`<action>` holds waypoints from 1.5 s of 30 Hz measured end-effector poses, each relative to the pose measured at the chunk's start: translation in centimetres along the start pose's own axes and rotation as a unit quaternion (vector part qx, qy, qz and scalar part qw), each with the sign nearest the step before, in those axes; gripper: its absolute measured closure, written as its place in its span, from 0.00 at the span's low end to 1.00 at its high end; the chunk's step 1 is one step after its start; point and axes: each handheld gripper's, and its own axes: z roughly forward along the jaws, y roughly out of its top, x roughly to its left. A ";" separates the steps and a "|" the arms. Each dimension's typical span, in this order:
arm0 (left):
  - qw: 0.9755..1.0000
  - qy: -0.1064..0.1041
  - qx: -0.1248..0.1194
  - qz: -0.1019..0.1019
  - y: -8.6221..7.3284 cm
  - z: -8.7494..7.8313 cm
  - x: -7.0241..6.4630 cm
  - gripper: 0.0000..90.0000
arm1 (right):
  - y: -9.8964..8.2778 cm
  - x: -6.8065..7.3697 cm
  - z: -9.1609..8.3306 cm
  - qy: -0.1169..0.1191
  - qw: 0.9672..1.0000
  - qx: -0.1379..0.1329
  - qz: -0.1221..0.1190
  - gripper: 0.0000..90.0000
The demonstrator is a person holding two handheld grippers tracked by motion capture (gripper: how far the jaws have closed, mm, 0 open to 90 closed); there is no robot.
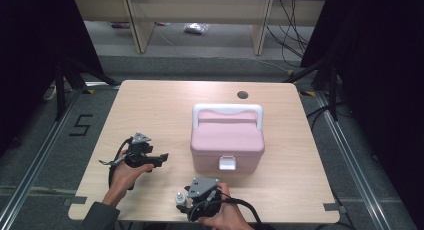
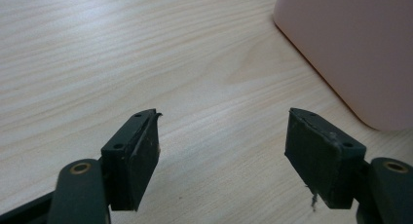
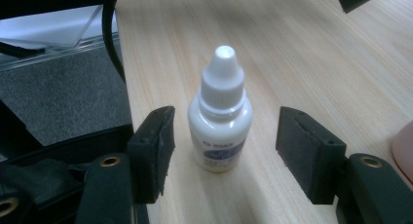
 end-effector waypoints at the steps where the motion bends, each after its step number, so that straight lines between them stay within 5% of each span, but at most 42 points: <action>1: 1.000 0.000 0.000 0.000 0.0 0.0 0.0 0.31 | 0.1 0.0 0.1 0.002 1.000 0.002 -0.004 0.47; 12: 1.000 0.000 0.010 0.008 -0.1 0.2 0.1 0.31 | 0.3 0.1 1.1 0.007 1.000 0.015 -0.025 0.67; 16: 1.000 0.001 0.010 0.005 -0.2 0.2 0.2 0.31 | 0.5 0.1 0.6 -0.006 0.999 0.016 -0.028 0.67; 33: 1.000 0.000 0.009 0.006 -0.1 -0.1 0.3 0.30 | -2.6 -3.8 -7.9 -0.068 0.997 0.002 0.033 0.67; 45: 1.000 -0.007 0.015 0.016 0.3 -0.2 0.0 0.30 | -6.6 -6.0 -13.4 -0.131 0.987 0.005 0.090 0.67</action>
